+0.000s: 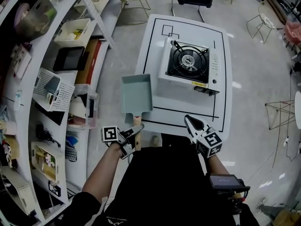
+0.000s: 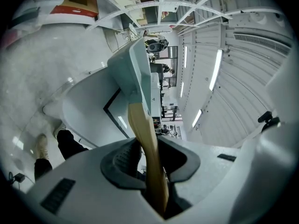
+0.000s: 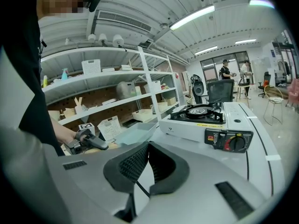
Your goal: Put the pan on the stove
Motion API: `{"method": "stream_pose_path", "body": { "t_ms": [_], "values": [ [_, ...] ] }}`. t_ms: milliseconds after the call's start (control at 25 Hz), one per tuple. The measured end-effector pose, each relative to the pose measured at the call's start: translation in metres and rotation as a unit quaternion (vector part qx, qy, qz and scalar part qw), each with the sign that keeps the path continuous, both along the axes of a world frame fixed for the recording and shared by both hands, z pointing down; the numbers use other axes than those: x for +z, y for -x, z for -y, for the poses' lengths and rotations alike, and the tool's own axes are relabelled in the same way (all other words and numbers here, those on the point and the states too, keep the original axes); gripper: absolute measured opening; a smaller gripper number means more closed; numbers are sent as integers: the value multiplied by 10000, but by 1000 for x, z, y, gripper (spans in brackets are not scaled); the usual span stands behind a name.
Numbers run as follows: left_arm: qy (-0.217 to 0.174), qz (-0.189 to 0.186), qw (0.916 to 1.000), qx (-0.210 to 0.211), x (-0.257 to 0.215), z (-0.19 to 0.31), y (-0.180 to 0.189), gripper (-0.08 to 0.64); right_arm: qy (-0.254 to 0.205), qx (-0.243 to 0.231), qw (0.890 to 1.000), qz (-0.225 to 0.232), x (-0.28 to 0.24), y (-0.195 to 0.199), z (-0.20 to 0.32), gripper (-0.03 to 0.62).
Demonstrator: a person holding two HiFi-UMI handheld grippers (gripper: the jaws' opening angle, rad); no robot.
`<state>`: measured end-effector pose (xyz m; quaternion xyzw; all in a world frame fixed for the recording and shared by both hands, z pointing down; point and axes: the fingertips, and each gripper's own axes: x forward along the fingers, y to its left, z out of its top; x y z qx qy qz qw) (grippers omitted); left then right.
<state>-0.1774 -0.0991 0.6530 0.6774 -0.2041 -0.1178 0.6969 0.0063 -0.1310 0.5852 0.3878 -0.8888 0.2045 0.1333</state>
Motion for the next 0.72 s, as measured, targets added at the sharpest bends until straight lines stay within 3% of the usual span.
{"method": "stream_pose_path", "body": {
  "t_ms": [720],
  "values": [
    [-367,-41,9993,54,-42,-9,-5,110,-48,281,9996,82,0,-12,-39,26]
  ]
}}
